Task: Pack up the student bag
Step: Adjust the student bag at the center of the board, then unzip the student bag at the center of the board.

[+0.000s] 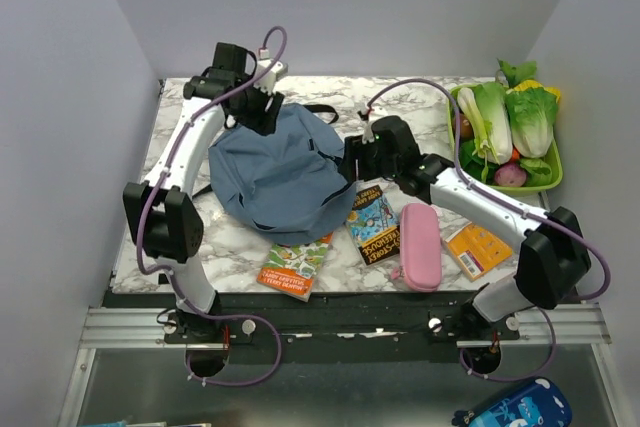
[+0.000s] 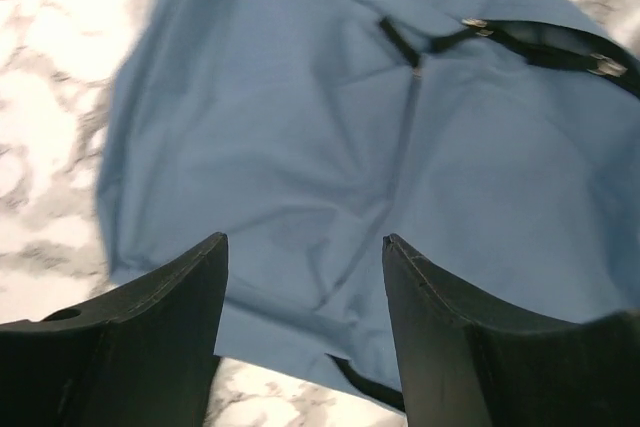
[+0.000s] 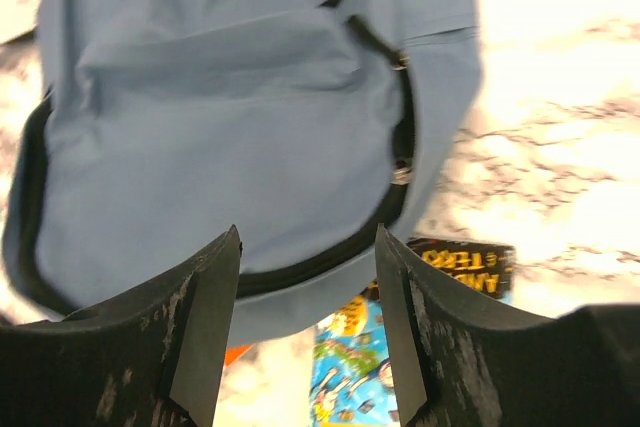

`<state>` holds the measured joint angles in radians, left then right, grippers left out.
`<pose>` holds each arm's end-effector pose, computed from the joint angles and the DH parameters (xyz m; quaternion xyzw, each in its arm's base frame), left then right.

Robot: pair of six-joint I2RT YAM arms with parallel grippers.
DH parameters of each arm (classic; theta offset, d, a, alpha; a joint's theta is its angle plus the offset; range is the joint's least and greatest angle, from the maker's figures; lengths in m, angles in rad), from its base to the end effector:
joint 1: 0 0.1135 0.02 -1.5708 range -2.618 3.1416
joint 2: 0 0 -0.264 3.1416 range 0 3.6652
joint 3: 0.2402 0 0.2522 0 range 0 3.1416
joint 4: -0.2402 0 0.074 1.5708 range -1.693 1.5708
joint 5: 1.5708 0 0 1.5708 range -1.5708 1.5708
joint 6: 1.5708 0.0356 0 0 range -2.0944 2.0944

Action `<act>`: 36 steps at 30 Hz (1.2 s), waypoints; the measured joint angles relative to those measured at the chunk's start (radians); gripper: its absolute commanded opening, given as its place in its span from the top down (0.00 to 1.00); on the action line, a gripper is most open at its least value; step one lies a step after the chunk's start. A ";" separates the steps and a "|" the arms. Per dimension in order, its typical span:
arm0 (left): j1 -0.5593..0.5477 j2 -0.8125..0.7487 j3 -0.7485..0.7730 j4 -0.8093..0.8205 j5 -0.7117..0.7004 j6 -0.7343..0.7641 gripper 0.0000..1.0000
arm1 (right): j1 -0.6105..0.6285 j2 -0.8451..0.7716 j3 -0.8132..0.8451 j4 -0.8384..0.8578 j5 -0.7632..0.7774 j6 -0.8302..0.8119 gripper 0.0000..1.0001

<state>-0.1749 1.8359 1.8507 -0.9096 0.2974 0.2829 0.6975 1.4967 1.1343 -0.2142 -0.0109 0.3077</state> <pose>0.3929 -0.0800 0.3476 0.2596 0.8975 -0.1219 0.3350 0.2624 0.2204 0.2863 -0.1728 0.8618 0.2339 0.4156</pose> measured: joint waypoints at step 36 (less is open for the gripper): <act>-0.520 -0.115 -0.569 0.241 -0.051 -0.065 0.53 | -0.094 0.128 -0.214 0.116 0.037 0.132 0.64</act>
<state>-0.6952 1.7206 1.2819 -0.6682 0.2462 0.2176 0.6037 1.6249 0.9207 -0.0986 0.0265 0.4400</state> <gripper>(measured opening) 0.494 0.354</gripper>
